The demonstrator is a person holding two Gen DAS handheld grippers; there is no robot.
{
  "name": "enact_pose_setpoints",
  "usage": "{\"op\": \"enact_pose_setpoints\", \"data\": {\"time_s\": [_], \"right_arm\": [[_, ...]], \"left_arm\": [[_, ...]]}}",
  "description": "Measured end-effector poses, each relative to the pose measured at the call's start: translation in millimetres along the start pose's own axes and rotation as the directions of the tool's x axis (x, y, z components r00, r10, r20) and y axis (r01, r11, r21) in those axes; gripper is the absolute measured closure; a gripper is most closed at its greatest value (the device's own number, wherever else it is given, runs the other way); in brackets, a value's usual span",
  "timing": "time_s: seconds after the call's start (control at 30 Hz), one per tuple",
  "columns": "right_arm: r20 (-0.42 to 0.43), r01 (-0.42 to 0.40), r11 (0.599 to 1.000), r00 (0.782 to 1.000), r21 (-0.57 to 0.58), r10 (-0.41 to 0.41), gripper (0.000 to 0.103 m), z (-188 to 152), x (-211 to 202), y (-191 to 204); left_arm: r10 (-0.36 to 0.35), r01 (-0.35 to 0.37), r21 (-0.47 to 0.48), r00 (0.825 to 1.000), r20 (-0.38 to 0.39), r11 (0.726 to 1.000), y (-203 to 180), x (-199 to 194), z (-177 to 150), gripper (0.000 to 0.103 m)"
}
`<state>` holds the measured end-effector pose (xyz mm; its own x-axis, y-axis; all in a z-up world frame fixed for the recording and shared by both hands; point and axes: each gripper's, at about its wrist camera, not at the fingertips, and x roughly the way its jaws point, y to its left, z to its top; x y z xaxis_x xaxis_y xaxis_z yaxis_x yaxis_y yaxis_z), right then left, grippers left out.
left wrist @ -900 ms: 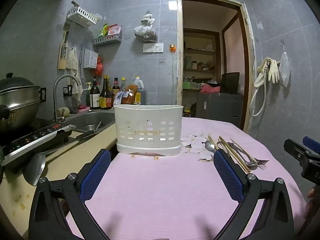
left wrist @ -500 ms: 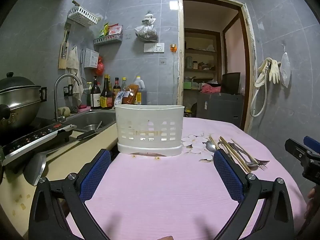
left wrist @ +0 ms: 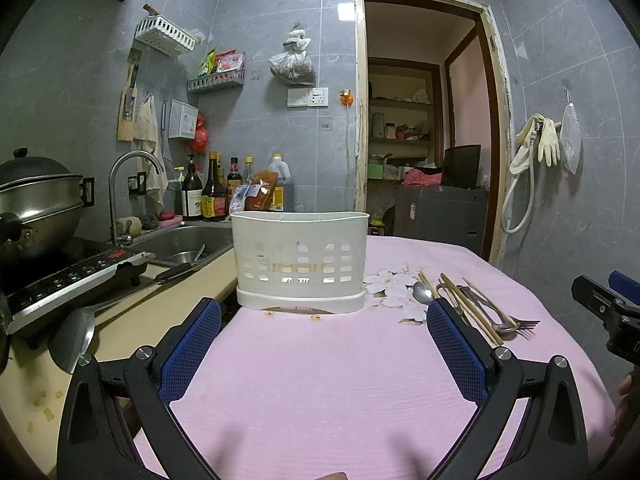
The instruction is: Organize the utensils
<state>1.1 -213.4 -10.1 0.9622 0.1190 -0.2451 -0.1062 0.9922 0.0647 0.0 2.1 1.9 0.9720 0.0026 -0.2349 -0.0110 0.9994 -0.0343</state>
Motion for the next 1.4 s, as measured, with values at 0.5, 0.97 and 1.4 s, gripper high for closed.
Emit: {"op": "enact_pose_setpoints", "data": {"time_s": [0.5,0.97,1.4], "right_arm": [[0.003,-0.004,1.0,1.0,0.003,0.004,0.0,-0.9,-0.2,-1.6],[0.003,-0.004,1.0,1.0,0.001,0.004,0.0,0.4,-1.1,-4.8],[0.001,-0.003,1.0,1.0,0.001,0.003,0.0,-1.7,-0.1,-2.9]], "left_arm": [[0.003,-0.003,0.003,1.0,-0.003,1.0,1.0,-0.4,2.0,0.002],[0.006,-0.006,0.006,1.0,-0.003,1.0,-0.3,-1.1,1.8,0.002],[0.013,-0.013,0.01,1.0,0.0,1.0,4.5,-1.6,2.6,0.002]]}}
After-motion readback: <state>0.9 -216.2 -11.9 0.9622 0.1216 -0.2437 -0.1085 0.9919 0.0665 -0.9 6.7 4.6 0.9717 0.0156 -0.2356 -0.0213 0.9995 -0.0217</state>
